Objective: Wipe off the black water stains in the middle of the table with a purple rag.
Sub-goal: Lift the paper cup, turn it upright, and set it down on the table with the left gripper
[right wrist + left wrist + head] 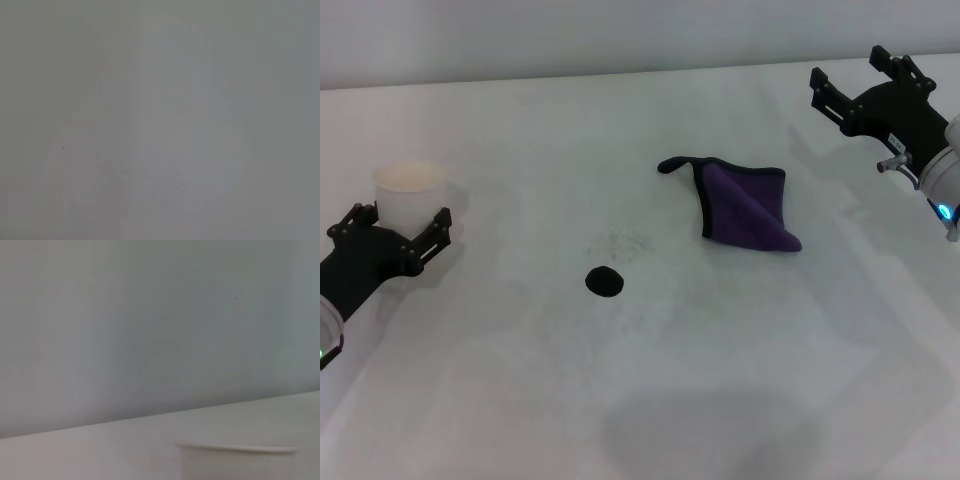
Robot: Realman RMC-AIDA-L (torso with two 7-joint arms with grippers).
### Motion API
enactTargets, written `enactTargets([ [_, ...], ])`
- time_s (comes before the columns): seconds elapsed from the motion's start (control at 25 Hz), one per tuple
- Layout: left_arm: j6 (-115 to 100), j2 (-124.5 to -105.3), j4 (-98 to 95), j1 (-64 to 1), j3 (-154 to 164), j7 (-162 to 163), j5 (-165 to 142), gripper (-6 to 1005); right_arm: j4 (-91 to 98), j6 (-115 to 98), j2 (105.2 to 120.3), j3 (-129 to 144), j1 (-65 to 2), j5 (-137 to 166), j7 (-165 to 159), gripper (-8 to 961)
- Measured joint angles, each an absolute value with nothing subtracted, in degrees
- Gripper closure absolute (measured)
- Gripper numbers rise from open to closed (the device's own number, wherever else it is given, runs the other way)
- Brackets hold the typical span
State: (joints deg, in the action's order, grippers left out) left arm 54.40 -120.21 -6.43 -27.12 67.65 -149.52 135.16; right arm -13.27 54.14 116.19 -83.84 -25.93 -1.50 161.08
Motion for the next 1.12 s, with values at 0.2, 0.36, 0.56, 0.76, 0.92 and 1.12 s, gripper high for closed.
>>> enactTargets([
  [0.2,54.41,-120.24,-6.22,-27.08,67.93,-149.54,135.21,209,-13.27,54.2,116.19,-83.81,-25.89,-1.49,161.07,80],
  [0.36,54.45,-120.24,-5.74,-27.04,67.94,-149.56,135.23,208,-13.27,54.49,116.19,-83.75,-25.67,-1.49,161.04,80],
  [0.56,54.6,-120.24,-5.54,-26.46,67.94,-149.58,135.26,207,-13.27,54.51,116.19,-83.17,-25.52,-1.53,161.02,80],
  [0.76,54.78,-120.34,-5.28,-26.25,67.82,-149.58,135.27,196,-13.48,54.51,116.19,-82.96,-25.49,-1.61,161.01,80],
  [0.92,55.19,-120.4,-5.0,-25.96,67.74,-149.59,135.73,175,-13.51,54.51,116.19,-82.96,-25.52,-1.58,161.01,80],
  [1.12,57.09,-120.36,-4.93,-25.54,68.03,-149.33,135.53,148,-13.52,54.52,116.19,-82.97,-25.39,-1.74,161.01,80],
])
